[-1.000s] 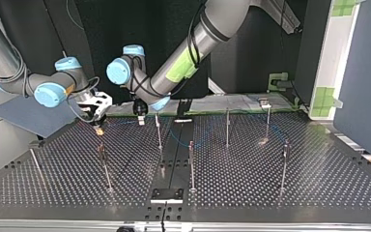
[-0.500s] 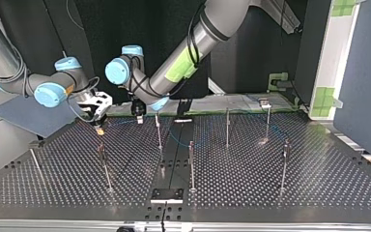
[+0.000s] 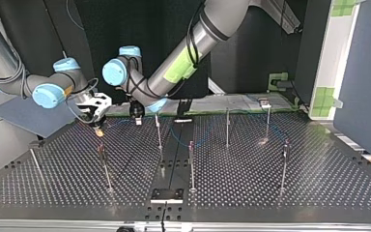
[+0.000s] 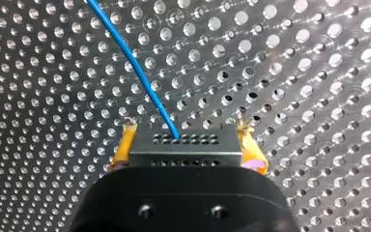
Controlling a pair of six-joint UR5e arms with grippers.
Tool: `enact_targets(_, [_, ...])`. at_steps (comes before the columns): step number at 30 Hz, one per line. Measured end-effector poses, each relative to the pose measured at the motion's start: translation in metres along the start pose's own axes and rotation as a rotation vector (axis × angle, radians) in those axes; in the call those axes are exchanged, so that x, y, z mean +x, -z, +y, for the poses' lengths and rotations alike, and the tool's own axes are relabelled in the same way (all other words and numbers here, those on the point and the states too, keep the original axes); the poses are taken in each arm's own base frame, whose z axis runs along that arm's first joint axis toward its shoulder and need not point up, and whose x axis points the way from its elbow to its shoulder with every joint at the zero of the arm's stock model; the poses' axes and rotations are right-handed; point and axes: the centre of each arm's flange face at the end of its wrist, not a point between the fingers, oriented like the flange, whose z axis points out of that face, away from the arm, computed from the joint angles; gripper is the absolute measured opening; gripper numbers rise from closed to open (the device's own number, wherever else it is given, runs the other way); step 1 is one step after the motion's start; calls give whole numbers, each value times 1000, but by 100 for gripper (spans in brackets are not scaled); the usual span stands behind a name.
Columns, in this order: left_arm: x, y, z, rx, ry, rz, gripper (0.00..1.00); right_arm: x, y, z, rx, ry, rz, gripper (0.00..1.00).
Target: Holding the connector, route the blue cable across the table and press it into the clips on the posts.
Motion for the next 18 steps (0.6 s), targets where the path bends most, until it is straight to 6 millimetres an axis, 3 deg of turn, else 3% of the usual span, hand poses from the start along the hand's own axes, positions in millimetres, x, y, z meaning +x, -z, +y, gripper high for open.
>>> enact_targets(1, [0,0,0,0,0,1,13,0,0,0,0,0,0,0])
enact_targets(2, [0,0,0,1,-1,2,13,0,0,0,0,1,0,0])
enact_targets(4, [0,0,0,3,-3,7,42,0,0,-1,1,3,0,0])
enact_targets(9, [0,0,0,12,-4,15,42,0,0,-4,8,9,-1,0])
enact_targets(10, [0,0,0,12,-4,16,76,0,1,-5,12,10,-4,0])
enact_targets(18, [0,-2,2,12,3,15,78,-3,7,-12,43,35,-54,0])
